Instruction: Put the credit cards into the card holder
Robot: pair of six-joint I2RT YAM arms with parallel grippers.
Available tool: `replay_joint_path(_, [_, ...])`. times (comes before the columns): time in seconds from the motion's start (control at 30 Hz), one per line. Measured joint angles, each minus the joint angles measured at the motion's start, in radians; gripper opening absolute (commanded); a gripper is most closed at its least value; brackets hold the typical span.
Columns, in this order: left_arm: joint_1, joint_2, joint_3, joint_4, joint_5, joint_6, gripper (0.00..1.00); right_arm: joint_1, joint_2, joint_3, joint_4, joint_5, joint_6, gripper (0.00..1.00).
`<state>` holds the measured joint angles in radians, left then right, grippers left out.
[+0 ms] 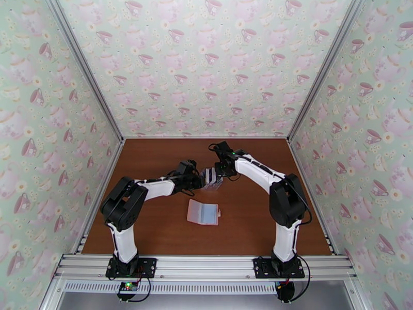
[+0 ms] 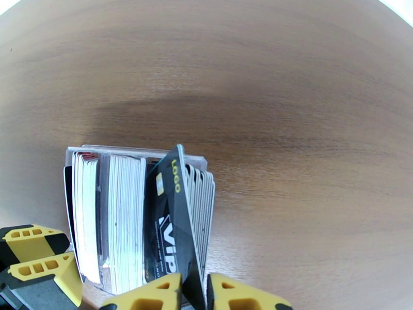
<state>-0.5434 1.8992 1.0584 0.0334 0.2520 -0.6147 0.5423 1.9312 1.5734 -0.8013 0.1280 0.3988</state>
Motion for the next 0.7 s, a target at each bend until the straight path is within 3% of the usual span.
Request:
replay_joint_path(0.43, [0.001,0.000,0.000,0.000,0.003,-0.007,0.39,0.015,-0.010,0.000,0.000,-0.035,0.000,0.24])
replay_joint_path(0.53, [0.001,0.001,0.000,0.001,0.004,-0.007,0.40,0.015,-0.010,0.001,-0.002,-0.032,-0.005,0.36])
replay_joint_path(0.7, [0.002,0.002,0.000,0.002,0.007,-0.008,0.39,0.015,-0.004,0.033,-0.022,-0.003,-0.011,0.40])
